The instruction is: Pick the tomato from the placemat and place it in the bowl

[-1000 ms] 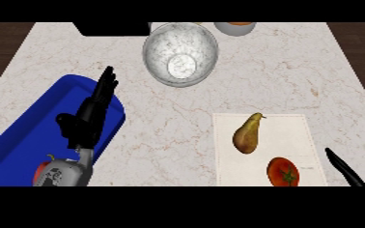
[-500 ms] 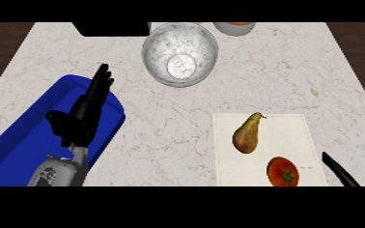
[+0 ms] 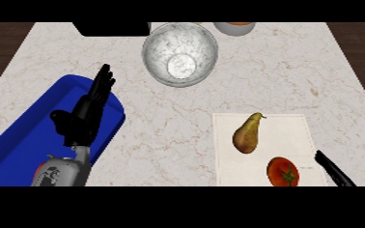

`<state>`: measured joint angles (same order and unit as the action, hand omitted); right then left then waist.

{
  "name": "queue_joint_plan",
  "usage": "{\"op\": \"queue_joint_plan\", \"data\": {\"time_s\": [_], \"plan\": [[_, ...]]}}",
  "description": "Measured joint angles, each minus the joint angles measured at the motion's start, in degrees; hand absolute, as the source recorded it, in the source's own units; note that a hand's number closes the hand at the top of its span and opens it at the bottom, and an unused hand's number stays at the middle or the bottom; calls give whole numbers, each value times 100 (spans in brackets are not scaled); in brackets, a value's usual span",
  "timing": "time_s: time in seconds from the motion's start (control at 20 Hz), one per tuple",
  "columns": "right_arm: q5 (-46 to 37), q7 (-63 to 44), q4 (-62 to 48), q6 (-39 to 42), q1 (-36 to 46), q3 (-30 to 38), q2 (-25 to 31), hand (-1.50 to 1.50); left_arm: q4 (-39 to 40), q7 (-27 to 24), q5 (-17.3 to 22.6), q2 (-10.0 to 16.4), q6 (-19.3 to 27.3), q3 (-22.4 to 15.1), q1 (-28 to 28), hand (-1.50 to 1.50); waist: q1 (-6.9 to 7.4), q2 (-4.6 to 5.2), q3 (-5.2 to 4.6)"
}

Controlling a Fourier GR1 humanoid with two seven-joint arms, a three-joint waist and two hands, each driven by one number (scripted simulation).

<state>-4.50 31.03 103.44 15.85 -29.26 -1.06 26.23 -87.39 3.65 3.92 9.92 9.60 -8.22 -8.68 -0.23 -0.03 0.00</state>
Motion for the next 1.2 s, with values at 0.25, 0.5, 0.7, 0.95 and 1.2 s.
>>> {"op": "queue_joint_plan", "data": {"time_s": [0.25, 0.5, 0.7, 0.95, 1.2], "plan": [[-131, 60, -308, 219, 144, -9, -253, -150, 111, -121, -105, -135, -97, 40, 27, 0, 1, 1, 1], [-340, -16, -681, 260, 488, -9, -575, -150, -27, -17, -144, -151, -222, 173, 90, 0, 9, 0, 0], [-637, 92, -1089, 199, 754, -53, -813, -150, -127, 83, -199, -187, -311, 247, 100, 0, 12, 1, 1], [-1117, 104, -1368, -201, 885, 56, -929, -150, -260, 213, -336, -282, -277, 213, 100, 0, 10, 0, 0], [-1603, -7, -1774, -541, 1262, 41, -1085, -150, -88, 17, -413, -407, -314, 240, 104, 0, 14, 3, 1]]}}
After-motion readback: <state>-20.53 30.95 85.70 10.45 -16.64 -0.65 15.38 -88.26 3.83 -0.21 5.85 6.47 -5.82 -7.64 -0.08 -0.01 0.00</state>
